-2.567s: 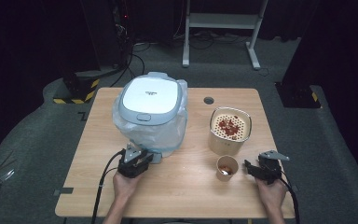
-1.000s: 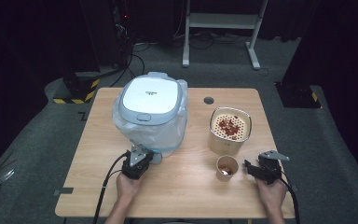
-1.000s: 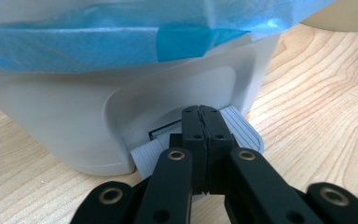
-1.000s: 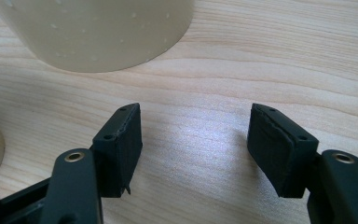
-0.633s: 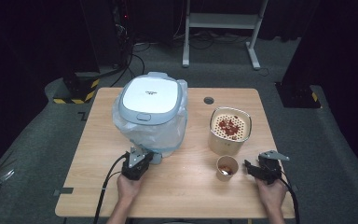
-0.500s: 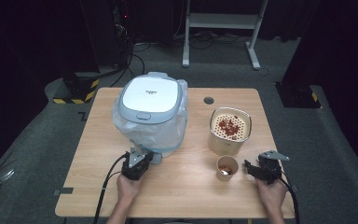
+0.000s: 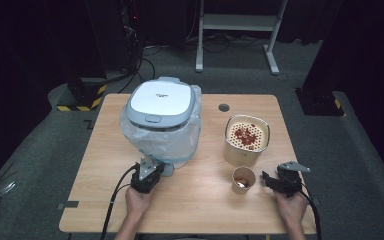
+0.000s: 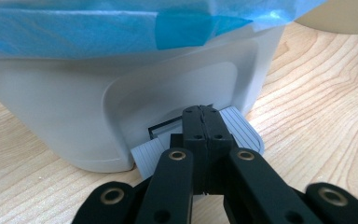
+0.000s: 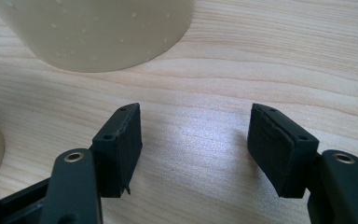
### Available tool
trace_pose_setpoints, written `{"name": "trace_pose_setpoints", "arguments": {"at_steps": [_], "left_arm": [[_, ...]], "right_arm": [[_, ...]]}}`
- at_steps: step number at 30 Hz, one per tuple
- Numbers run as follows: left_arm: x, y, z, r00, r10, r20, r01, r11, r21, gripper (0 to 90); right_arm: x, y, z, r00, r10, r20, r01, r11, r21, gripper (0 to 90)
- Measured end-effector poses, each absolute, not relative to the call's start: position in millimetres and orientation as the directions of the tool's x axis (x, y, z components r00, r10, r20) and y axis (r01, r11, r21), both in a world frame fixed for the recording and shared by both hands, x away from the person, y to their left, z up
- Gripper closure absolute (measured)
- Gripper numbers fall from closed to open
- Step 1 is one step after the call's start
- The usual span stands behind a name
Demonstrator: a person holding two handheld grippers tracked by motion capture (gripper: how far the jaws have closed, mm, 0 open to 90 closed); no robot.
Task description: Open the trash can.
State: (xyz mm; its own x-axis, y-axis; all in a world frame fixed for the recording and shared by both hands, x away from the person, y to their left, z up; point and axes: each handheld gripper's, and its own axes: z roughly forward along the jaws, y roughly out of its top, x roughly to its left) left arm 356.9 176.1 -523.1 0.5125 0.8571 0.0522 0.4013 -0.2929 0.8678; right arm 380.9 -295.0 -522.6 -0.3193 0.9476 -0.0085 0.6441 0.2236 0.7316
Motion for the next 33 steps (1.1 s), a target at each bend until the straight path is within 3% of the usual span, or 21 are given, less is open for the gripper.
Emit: {"name": "trace_pose_setpoints", "arguments": {"at_steps": [28, 33], "left_arm": [[358.6, 173.5, -523.7, 0.513, 0.856, 0.065, 0.424, -0.319, 0.848, 90.0], [359.2, 172.6, -523.8, 0.516, 0.854, 0.073, 0.432, -0.333, 0.838, 90.0]], "right_arm": [[379.7, -295.2, -522.4, -0.331, 0.944, -0.012, 0.642, 0.235, 0.730, 35.5], [378.5, -294.8, -522.4, -0.329, 0.944, -0.005, 0.652, 0.230, 0.722, 26.3]]}}
